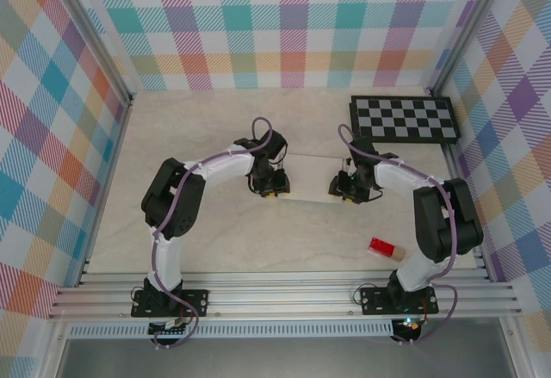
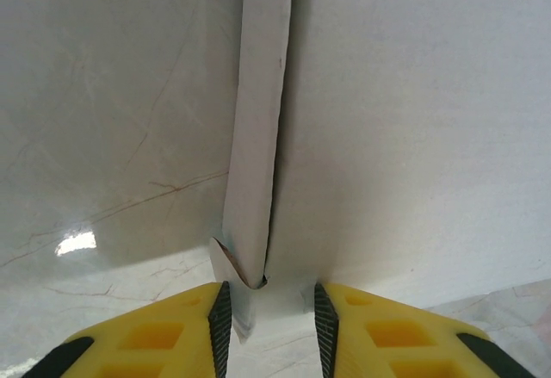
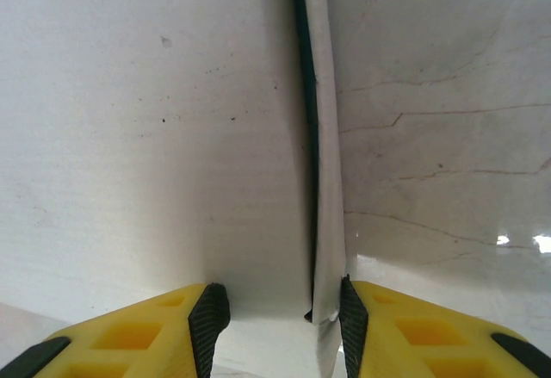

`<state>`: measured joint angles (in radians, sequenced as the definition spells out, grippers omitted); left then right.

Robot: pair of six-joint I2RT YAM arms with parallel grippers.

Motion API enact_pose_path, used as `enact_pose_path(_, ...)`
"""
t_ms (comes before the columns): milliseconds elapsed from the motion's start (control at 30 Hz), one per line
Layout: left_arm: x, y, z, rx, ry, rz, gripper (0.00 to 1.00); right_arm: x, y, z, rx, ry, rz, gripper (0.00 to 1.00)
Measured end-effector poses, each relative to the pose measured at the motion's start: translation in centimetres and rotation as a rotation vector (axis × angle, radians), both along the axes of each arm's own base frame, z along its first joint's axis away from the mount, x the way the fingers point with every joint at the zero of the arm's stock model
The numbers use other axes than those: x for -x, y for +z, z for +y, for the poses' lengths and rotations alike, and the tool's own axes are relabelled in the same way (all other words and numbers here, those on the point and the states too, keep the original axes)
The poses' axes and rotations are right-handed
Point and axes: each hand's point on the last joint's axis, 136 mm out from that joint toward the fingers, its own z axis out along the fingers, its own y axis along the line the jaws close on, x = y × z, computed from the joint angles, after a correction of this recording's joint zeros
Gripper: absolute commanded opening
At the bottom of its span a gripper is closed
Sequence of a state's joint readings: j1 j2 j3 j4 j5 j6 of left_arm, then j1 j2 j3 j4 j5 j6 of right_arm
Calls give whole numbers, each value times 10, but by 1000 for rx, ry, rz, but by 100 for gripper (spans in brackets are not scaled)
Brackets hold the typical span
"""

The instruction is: Fold the paper box

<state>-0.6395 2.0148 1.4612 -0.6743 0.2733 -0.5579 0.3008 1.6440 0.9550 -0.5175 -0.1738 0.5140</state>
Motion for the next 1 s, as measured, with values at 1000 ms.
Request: enact_pose_path(1000,16,2,1,3,57,90,24,3,0,4,-21,5,37,44)
